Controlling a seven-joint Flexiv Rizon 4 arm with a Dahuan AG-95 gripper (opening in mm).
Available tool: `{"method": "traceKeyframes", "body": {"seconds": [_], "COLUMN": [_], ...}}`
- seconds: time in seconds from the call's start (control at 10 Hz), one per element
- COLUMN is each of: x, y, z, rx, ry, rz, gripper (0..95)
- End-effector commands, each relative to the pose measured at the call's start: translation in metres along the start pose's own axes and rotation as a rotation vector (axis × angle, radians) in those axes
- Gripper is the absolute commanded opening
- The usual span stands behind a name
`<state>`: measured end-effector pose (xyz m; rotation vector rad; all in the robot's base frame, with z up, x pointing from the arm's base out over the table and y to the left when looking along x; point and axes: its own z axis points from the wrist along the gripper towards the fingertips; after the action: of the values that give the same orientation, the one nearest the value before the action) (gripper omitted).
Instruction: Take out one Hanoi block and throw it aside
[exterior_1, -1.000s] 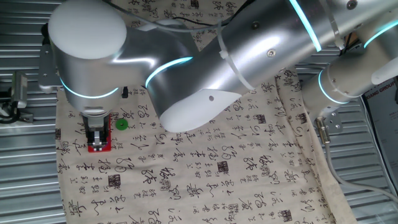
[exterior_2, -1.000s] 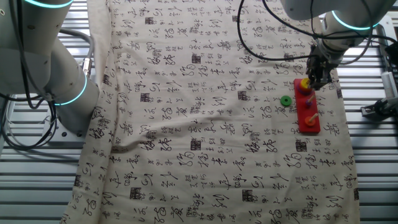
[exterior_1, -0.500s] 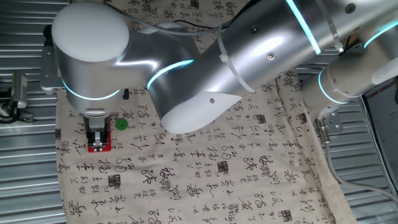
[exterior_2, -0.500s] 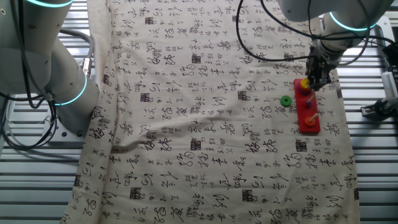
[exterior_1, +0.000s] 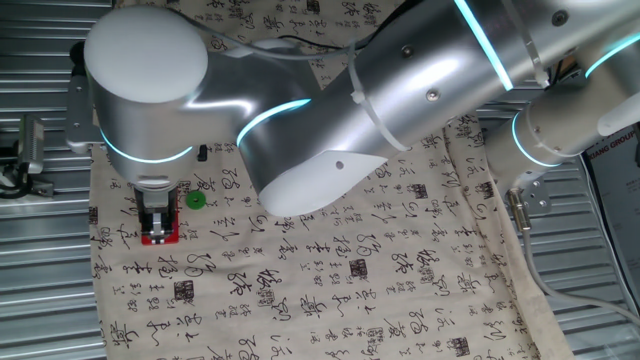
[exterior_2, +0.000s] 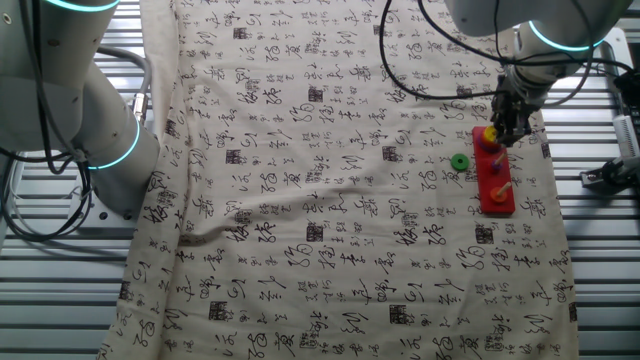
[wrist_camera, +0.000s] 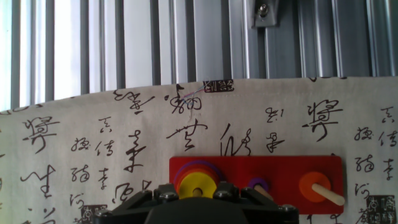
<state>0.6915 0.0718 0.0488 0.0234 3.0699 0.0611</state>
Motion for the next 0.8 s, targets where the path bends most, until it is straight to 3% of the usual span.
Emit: {"method": "traceKeyframes", "body": {"seconds": [0.1,0.8], "x": [0.0005,0.0030], "y": [0.0002,-0.0001], "z": [0.0005,0.0039], "rx": [0.001,-0.001], "ry": [-0.001,-0.006], "rz": [0.000,0.000], "gripper": [38.0,38.0]}}
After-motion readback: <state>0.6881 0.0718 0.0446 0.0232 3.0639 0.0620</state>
